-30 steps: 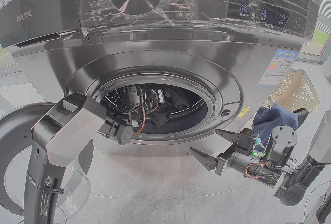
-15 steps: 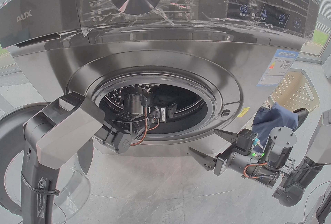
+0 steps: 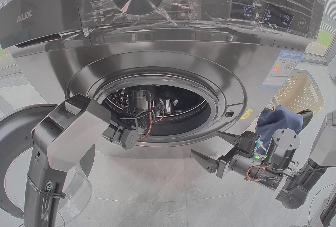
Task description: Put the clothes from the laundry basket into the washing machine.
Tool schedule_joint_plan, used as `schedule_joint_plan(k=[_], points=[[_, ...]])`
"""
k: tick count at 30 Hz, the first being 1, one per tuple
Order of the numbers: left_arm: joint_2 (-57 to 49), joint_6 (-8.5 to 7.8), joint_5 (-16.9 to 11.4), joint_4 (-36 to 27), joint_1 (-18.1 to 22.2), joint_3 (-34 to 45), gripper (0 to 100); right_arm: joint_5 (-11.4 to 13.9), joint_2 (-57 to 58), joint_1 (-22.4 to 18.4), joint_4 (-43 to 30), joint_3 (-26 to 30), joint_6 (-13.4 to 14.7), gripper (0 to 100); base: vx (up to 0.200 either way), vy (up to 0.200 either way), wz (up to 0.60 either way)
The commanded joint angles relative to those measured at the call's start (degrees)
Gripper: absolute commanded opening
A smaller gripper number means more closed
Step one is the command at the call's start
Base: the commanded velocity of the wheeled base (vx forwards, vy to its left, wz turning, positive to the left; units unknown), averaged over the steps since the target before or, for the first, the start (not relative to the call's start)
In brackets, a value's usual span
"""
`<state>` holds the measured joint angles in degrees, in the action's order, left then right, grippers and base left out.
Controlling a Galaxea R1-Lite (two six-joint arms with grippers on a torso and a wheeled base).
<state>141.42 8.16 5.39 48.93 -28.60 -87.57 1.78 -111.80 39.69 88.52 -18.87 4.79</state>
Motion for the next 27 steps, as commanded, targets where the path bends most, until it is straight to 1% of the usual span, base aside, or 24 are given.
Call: schedule_joint_plan(k=[1,3,5,8,15,16,20,22,23,27], points=[[2.10,0.19,0.59,1.78,0.30,-3.05,0,-0.02,-0.52,0.12,-0.01,-0.11,0.04,100,0.000,0.000,0.00],[4.21,0.28,2.70,4.07,0.47,-6.74,0,-0.02,-0.52,0.12,0.08,-0.11,0.04,100,0.000,0.000,0.00],[5.71,0.28,3.75,5.38,0.56,-9.64,0,-0.02,-0.52,0.12,-0.01,-0.11,0.04,100,0.000,0.000,0.00],[6.50,0.28,4.19,6.09,0.47,-11.66,0,-0.02,-0.52,0.21,0.08,-0.11,0.04,100,0.000,0.000,0.00],[6.76,0.19,4.19,6.35,0.47,-11.58,0,-0.02,-0.61,0.21,-0.01,-0.11,0.04,100,0.000,0.000,0.00],[6.76,0.28,4.10,6.35,0.47,-11.40,100,-0.02,-0.61,0.30,0.08,-0.11,0.04,100,0.000,0.000,0.00],[6.06,1.25,4.19,7.05,-0.23,-9.11,100,-0.02,-0.61,0.30,0.08,-0.11,0.04,100,0.000,0.000,0.00],[4.30,1.25,4.19,7.05,-0.76,-6.04,100,-0.02,-0.61,0.30,0.08,-0.03,0.13,100,0.000,0.000,0.00],[4.04,1.25,4.19,6.97,-0.84,-5.77,100,0.07,-0.61,0.30,0.08,-0.03,0.13,100,0.000,0.000,0.00],[-2.29,1.34,4.19,7.32,-3.22,3.10,100,0.07,-0.44,0.12,0.08,0.33,0.13,100,0.000,0.000,0.00]])
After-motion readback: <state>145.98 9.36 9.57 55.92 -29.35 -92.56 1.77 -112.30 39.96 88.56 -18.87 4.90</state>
